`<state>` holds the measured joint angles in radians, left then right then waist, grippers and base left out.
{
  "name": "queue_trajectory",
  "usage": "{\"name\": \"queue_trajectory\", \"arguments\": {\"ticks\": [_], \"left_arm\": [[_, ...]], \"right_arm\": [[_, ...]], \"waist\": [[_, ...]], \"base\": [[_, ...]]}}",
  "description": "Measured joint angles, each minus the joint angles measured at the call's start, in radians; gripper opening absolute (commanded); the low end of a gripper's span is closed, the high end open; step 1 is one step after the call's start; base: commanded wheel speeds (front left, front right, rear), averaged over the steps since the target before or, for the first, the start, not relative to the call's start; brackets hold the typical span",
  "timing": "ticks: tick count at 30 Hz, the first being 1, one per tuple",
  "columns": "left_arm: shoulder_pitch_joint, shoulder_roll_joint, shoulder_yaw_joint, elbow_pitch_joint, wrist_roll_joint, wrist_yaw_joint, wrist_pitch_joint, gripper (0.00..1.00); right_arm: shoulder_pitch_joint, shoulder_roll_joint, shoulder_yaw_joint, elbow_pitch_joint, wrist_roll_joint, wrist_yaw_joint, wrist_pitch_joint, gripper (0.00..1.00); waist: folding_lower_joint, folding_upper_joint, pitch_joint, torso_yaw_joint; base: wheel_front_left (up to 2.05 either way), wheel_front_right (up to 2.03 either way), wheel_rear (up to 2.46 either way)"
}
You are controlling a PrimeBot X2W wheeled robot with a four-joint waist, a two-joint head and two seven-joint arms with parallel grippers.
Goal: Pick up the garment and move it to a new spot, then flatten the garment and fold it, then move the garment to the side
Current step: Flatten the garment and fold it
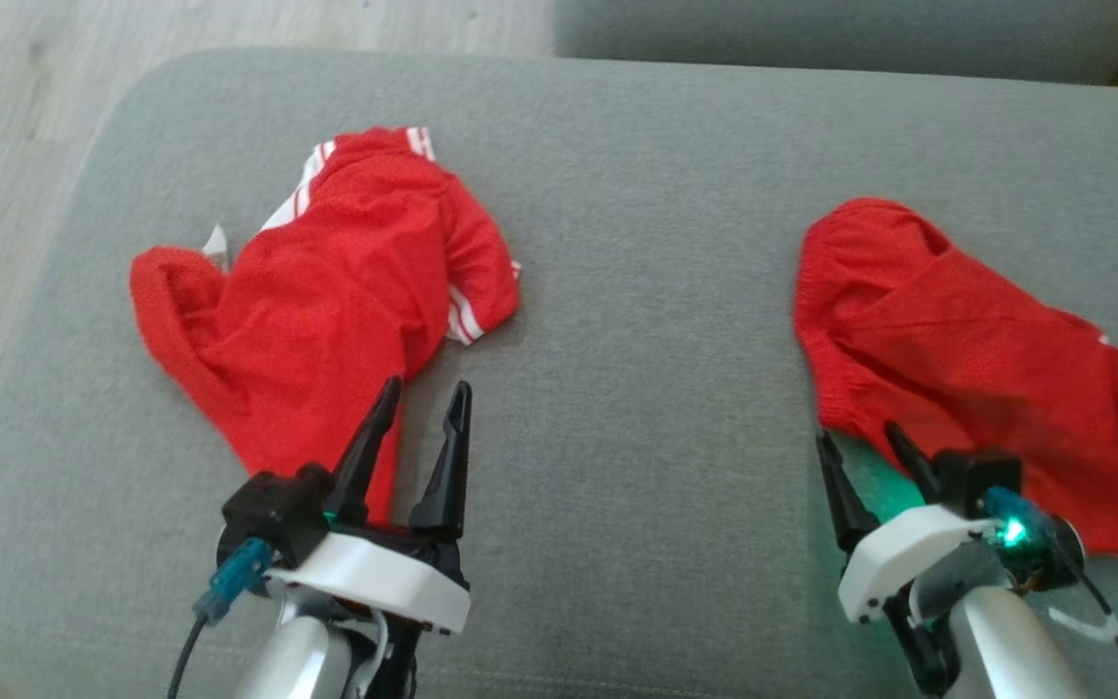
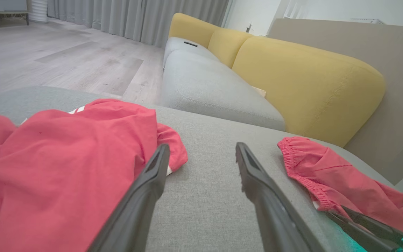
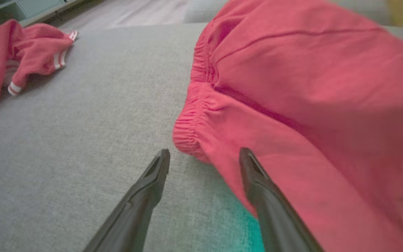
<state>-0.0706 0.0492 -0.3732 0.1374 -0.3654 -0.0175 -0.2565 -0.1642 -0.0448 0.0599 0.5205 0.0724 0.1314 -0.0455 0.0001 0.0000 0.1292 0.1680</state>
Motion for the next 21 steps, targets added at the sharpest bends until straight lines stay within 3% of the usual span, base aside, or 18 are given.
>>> {"name": "queue_trajectory", "arguments": {"ticks": [8,9,10,15,21], "left_arm": [[-0.003,0.0,-0.004,0.004,0.0,0.0,0.0,1.0],[-0.005,0.0,-0.006,0.004,0.0,0.0,0.0,1.0],[-0.009,0.0,-0.007,0.004,-0.003,0.0,0.0,1.0],[-0.021,0.0,-0.011,0.004,-0.01,0.0,0.0,1.0],[-0.021,0.0,-0.013,0.013,-0.01,0.0,0.0,1.0]], "right_arm": [[-0.094,-0.002,-0.033,0.142,-0.028,0.0,-0.044,0.97],[-0.106,-0.002,-0.031,0.155,-0.026,0.0,-0.051,0.26],[-0.118,-0.003,-0.026,0.168,-0.023,0.0,-0.061,0.0],[-0.16,-0.01,0.093,0.188,0.058,0.0,-0.122,0.0],[-0.206,-0.014,0.375,0.129,0.247,0.0,-0.148,0.0]], "waist": [[0.0001,0.0,0.029,0.039],[0.0,0.0,0.031,0.041],[0.0,0.0,0.032,0.043],[0.0,0.0,0.029,0.037],[0.0,0.0,0.016,0.018]], "base": [[0.0,0.0,0.0],[0.0,0.0,0.0],[0.0,0.0,0.0],[0.0,0.0,0.0],[0.0,0.0,0.0]]}}
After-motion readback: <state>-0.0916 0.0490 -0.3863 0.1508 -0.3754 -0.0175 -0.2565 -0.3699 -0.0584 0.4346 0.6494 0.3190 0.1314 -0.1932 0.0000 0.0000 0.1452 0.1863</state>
